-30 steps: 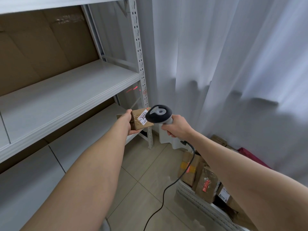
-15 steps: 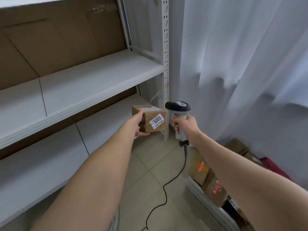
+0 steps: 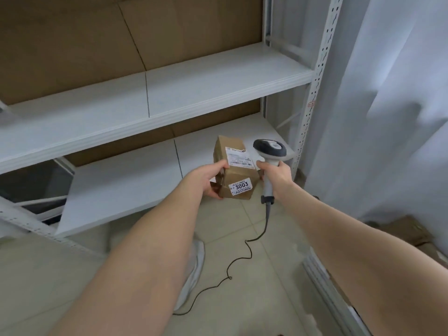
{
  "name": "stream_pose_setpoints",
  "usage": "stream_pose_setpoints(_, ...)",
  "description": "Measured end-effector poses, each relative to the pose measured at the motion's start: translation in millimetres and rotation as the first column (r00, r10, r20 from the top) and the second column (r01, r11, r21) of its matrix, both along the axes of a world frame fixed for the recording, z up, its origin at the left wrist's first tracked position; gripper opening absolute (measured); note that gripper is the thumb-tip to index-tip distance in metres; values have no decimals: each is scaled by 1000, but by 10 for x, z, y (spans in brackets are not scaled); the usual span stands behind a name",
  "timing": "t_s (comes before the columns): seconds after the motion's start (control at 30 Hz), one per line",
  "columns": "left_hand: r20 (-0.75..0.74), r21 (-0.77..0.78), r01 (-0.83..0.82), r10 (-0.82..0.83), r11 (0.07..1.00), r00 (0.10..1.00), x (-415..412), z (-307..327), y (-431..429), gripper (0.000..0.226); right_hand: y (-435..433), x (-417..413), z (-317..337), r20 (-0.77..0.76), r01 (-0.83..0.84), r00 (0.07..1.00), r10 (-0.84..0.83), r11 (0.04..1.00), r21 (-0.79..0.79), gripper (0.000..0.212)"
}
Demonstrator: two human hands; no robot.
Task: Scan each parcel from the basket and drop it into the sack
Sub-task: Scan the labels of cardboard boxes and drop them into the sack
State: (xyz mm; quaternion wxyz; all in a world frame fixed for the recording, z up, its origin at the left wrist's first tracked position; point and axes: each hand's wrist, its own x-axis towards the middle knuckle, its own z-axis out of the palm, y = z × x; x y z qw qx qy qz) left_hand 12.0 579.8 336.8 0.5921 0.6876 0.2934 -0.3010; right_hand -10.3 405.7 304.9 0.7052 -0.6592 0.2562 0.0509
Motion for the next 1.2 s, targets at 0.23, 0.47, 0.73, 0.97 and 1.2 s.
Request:
stream_pose_setpoints(0.23,-11,47,15,-14,999,1000,-240,-132,822,36,824,-88,-132,-50,-71,996,71,997,10,35)
stream_pose_setpoints(0.47,-47,158,86,-79,984,996,-551,-357,1992,43,1991,-249,-397,-78,-94,992,95,995,13,40)
stream_pose_setpoints(0.73,-41,253,24,-14,967,999,-741,-986,3109,44,3085,-403,-877,-162,-94,980,120,982,161,15)
stream_pose_setpoints(0.97,14,379,-92,93,921,996,-746,-2145,3811,69,3563,-273,-1568,-278,-98,950,140,982,159,12)
stream_pose_setpoints(1.2,-73,562,-1,51,827,996,-884,-3350,4189,75,4018,-161,-2918,-324,-174,918,227,967,185,12)
